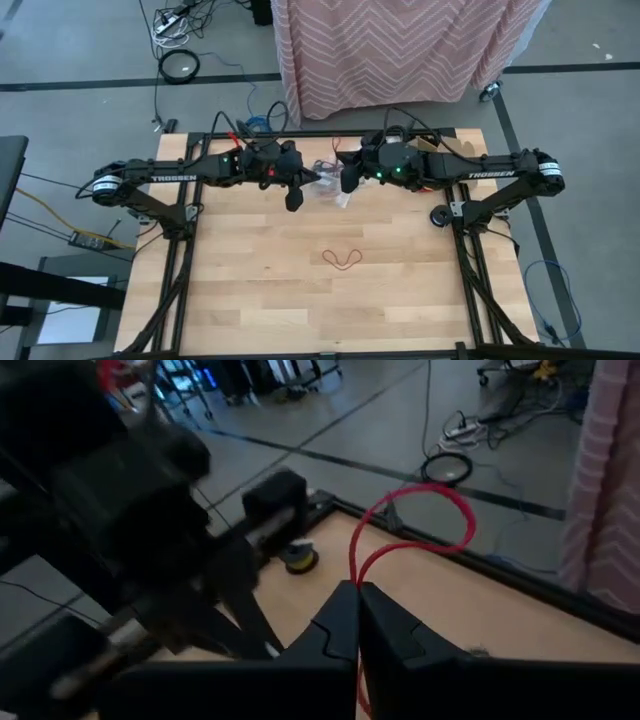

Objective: Sort rubber bands
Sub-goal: Put the red rubber band into the transparent zip bag

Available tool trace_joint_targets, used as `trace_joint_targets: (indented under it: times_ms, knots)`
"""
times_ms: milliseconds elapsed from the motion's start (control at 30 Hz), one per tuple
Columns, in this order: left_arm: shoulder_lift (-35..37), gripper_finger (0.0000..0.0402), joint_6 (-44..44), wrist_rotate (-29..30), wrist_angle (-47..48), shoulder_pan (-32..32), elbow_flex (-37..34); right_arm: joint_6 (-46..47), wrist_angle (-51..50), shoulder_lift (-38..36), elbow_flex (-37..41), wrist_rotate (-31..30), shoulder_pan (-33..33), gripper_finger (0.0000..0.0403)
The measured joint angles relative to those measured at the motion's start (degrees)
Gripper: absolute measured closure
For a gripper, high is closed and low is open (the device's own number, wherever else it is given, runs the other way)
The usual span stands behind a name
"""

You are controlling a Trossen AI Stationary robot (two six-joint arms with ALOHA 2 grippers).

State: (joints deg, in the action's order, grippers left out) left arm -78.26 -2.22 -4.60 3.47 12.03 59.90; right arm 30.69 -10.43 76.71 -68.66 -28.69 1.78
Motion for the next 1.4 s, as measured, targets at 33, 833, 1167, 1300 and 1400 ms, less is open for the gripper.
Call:
trace_joint_targets:
  times_ms: [33,833,1167,1300,1400]
  knots:
    - [0.0,0.0401,0.0,0.0,-0.2,0.0,0.0,0.4,-0.9,0.0,0.0,-0.1,0.0,0.0403]
    - [0.0,0.0402,0.5,-1.7,2.2,1.8,4.2,6.9,-10.8,0.0,0.0,6.8,-2.4,0.0403]
    - [0.0,0.0402,0.6,-4.1,2.0,1.8,4.2,8.5,-11.9,0.0,0.0,13.3,-1.0,0.0403]
    - [0.0,0.0402,0.6,-5.1,2.0,1.9,4.2,8.7,-13.3,0.0,0.0,13.6,-1.0,0.0403]
    - [0.0,0.0402,0.6,-5.3,2.0,1.8,4.2,8.7,-13.5,0.0,0.0,14.2,-1.0,0.0403]
